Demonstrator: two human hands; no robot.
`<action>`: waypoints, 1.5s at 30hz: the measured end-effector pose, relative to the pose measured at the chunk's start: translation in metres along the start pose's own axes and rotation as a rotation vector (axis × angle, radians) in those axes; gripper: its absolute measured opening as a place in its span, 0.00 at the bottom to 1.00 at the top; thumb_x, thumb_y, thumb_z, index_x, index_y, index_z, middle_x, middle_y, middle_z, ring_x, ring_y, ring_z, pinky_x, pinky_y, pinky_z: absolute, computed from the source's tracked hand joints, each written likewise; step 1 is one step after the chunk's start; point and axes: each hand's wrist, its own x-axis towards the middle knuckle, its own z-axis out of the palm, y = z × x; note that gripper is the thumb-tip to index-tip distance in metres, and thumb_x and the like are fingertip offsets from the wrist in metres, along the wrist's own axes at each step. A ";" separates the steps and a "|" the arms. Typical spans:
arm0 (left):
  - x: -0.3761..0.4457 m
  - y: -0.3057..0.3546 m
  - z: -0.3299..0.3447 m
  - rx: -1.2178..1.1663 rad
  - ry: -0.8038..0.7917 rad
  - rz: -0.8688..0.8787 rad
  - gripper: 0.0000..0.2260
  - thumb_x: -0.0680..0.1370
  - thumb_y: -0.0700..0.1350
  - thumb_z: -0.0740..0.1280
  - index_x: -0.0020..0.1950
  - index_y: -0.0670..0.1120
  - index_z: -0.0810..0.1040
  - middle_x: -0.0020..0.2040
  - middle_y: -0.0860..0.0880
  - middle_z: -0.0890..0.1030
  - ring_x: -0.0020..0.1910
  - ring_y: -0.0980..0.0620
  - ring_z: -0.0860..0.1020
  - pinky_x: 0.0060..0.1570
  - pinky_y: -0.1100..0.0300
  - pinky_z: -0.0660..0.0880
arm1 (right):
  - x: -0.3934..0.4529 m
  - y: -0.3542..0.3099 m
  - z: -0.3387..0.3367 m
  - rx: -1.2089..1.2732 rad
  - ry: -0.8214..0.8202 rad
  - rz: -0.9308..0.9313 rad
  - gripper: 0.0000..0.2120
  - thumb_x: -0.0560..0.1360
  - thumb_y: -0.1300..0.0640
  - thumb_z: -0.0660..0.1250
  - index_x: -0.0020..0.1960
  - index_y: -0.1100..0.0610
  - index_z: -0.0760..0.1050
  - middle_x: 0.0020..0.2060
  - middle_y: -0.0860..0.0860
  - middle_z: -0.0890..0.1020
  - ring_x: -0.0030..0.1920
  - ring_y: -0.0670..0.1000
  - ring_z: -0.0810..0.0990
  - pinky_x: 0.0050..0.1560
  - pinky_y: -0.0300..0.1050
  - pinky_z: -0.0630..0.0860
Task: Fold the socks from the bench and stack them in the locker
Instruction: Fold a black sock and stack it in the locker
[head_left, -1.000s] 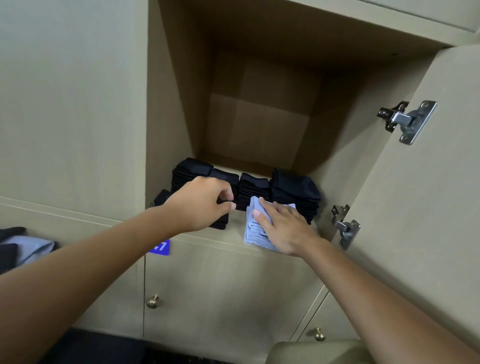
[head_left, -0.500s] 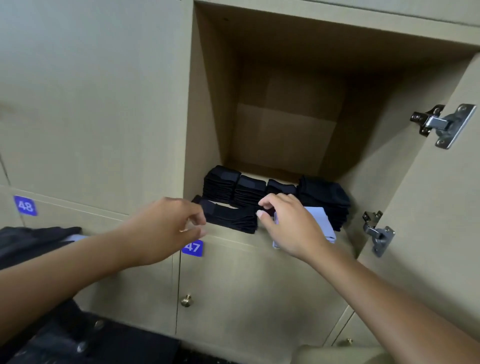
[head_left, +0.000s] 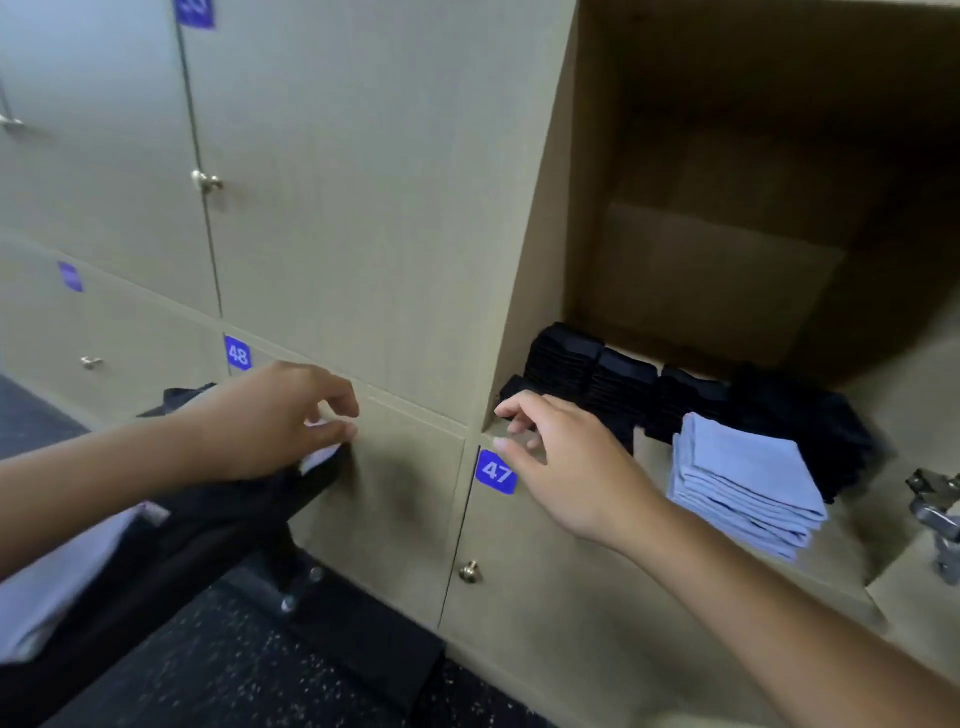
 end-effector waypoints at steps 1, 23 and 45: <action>-0.002 -0.014 0.003 0.028 -0.003 -0.020 0.03 0.79 0.54 0.69 0.50 0.57 0.80 0.47 0.60 0.80 0.46 0.60 0.78 0.48 0.59 0.75 | 0.003 -0.004 0.005 0.006 -0.023 -0.012 0.13 0.81 0.44 0.63 0.64 0.43 0.72 0.55 0.40 0.76 0.54 0.44 0.76 0.56 0.49 0.77; -0.018 -0.129 0.049 0.157 -0.300 -0.311 0.37 0.69 0.61 0.78 0.75 0.56 0.68 0.70 0.49 0.67 0.70 0.44 0.67 0.71 0.50 0.68 | 0.019 -0.024 0.064 0.015 -0.328 -0.070 0.20 0.79 0.39 0.64 0.69 0.38 0.68 0.54 0.37 0.75 0.52 0.40 0.77 0.58 0.49 0.76; -0.005 -0.098 0.020 -0.008 0.024 -0.287 0.10 0.73 0.52 0.77 0.41 0.54 0.76 0.43 0.52 0.81 0.46 0.48 0.79 0.46 0.52 0.77 | 0.022 -0.025 0.060 0.091 -0.269 -0.058 0.19 0.78 0.41 0.66 0.68 0.40 0.71 0.54 0.38 0.77 0.50 0.41 0.78 0.56 0.45 0.76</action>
